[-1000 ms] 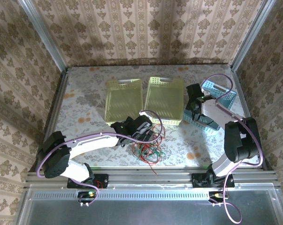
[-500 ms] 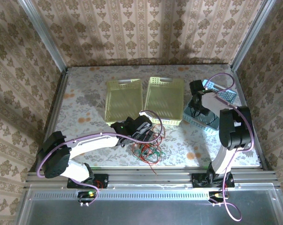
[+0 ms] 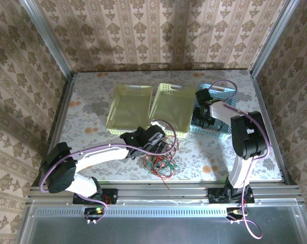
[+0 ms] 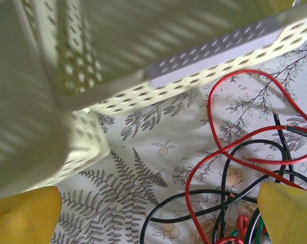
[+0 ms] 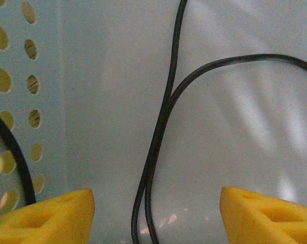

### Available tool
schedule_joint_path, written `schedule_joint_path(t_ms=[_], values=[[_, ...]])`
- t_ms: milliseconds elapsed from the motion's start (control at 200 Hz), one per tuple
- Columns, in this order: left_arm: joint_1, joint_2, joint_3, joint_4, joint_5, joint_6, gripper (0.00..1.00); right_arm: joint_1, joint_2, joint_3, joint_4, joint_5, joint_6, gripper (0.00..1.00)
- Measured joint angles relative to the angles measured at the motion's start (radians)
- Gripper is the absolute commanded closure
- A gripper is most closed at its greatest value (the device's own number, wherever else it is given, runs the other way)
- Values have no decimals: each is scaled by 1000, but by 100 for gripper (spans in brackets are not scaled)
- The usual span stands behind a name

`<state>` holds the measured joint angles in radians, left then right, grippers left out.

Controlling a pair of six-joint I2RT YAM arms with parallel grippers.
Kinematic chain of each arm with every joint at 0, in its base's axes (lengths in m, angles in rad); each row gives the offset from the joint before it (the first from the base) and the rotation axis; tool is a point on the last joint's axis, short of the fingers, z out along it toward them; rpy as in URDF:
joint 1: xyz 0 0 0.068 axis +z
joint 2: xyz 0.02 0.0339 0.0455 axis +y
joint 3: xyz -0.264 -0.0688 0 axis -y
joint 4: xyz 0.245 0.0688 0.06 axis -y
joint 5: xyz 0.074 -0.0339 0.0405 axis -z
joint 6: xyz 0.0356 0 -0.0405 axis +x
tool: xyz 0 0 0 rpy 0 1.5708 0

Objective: Untangle the cables

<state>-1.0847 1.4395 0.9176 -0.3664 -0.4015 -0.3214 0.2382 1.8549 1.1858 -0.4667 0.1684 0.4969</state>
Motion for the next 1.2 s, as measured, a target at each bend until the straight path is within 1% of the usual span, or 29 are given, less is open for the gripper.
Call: schedule_joint_path(t_ms=[200,356,411,506,657,762,832,967,1078,1138,1203], values=[[0,1,2,-3,-2,0,0,71,21,10,-2,-31,-79,34],[0,1,6,-5,-14,0,0,89,-23,2,-3,-3,-102,34],[0,1,6,-6,-21,0,0,99,-80,-15,-3,28,-102,34],[0,-2,5,-5,-35,-1,0,136,-222,-61,-3,77,-102,34],[14,-52,-26,-1,-45,-31,0,220,-418,-117,-3,99,-104,35],[42,-94,-53,-3,-55,-77,0,305,-512,-169,-2,79,-134,36],[72,-111,-64,-24,-78,-130,0,389,-557,-203,-1,7,-169,39],[140,-122,-68,-118,-152,-257,0,551,-543,-216,-1,-134,-243,41],[188,-123,-68,-235,-214,-377,0,688,-454,-203,-10,-196,-314,42],[206,-123,-68,-285,-231,-424,0,729,-396,-198,-11,-220,-339,42],[217,-123,-68,-320,-240,-460,0,740,-351,-198,-13,-232,-356,42]])
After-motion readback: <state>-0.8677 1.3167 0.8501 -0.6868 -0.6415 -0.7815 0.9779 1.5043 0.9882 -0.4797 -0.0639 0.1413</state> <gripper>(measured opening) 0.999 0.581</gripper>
